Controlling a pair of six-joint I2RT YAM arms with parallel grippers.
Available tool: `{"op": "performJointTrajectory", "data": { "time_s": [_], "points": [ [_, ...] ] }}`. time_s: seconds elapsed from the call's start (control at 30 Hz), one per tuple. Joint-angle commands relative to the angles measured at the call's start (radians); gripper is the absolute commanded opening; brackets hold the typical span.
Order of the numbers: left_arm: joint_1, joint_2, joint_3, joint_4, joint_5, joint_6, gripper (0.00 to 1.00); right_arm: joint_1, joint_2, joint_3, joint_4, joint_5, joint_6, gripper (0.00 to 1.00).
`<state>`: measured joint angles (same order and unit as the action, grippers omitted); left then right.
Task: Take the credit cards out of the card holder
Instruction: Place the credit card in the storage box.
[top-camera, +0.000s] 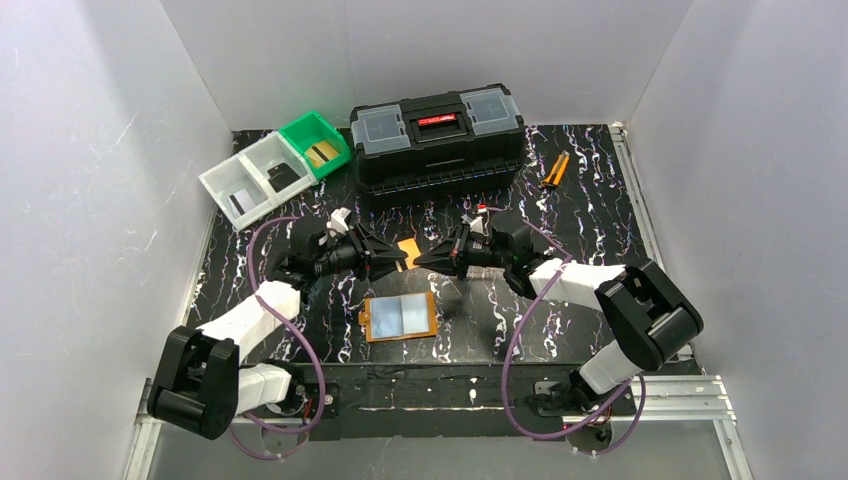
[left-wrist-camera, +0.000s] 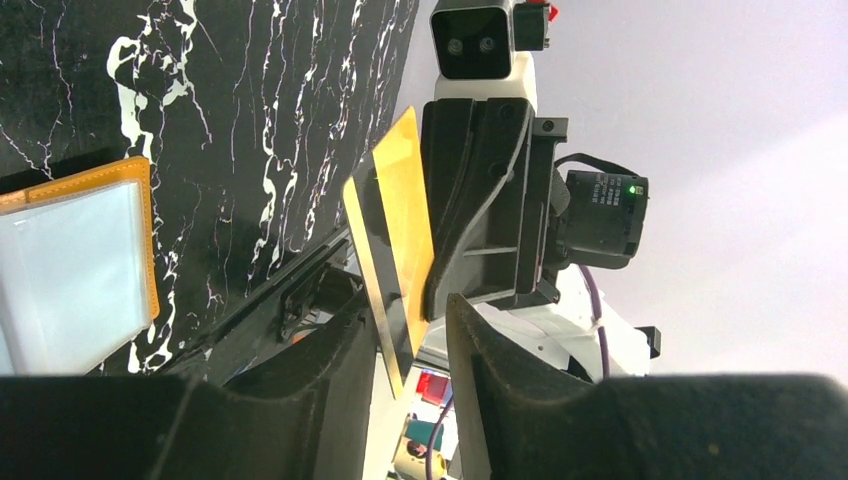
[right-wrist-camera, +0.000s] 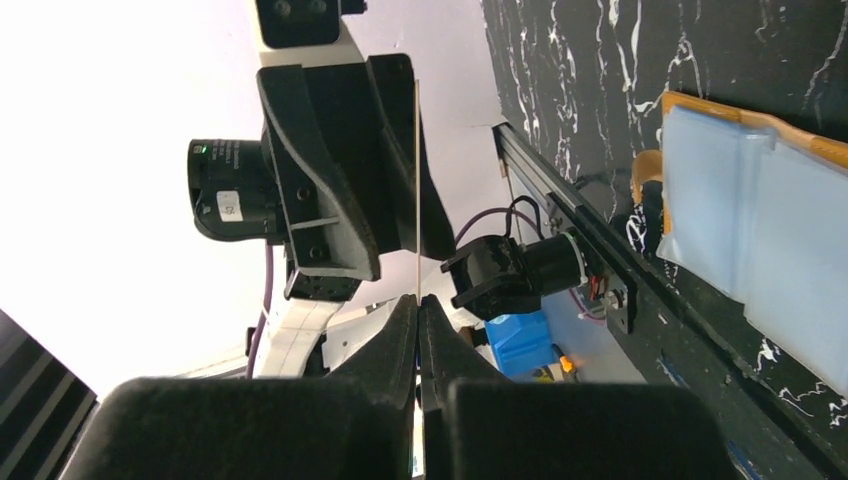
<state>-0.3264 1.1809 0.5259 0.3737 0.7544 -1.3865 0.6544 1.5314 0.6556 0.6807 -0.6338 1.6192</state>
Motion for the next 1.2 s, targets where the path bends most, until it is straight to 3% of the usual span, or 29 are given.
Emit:
{"op": "performJointTrajectory", "data": {
  "time_s": [0.0, 0.07, 0.2, 0.27, 0.37, 0.43, 0.5, 0.7, 0.9, 1.07, 1.17],
  "points": [
    [0.001, 0.013, 0.007, 0.048, 0.027, -0.006, 0.28, 0.010, 0.006, -0.001, 0.128, -0.055, 0.049, 0.01],
    [0.001, 0.022, 0.008, 0.059, 0.023, -0.011, 0.24, 0.013, 0.004, -0.002, 0.126, -0.056, 0.050, 0.01],
    [0.001, 0.035, 0.014, 0.075, 0.020, -0.020, 0.00, 0.016, -0.004, -0.007, 0.108, -0.056, 0.035, 0.01],
    [0.001, 0.036, 0.026, 0.061, 0.015, -0.009, 0.00, 0.016, -0.012, 0.003, 0.061, -0.061, 0.000, 0.05],
    [0.000, 0.017, 0.055, -0.017, 0.000, 0.039, 0.00, 0.017, -0.050, 0.042, -0.088, -0.053, -0.107, 0.58],
    [0.003, -0.006, 0.086, -0.105, -0.018, 0.093, 0.00, 0.017, -0.092, 0.076, -0.223, -0.028, -0.193, 0.81],
    [0.011, -0.029, 0.133, -0.232, -0.038, 0.167, 0.00, 0.017, -0.135, 0.118, -0.411, 0.013, -0.282, 0.96],
    [0.075, -0.087, 0.315, -0.638, -0.120, 0.406, 0.00, 0.017, -0.235, 0.212, -0.745, 0.159, -0.474, 0.98],
    [0.158, -0.081, 0.523, -0.956, -0.272, 0.624, 0.00, 0.017, -0.311, 0.220, -0.936, 0.358, -0.552, 0.98],
    [0.211, -0.014, 0.683, -1.078, -0.410, 0.730, 0.00, 0.016, -0.383, 0.232, -1.053, 0.498, -0.663, 0.98],
    [0.245, 0.062, 0.743, -1.056, -0.471, 0.754, 0.00, 0.014, -0.392, 0.258, -1.114, 0.531, -0.711, 0.98]
  ]
}}
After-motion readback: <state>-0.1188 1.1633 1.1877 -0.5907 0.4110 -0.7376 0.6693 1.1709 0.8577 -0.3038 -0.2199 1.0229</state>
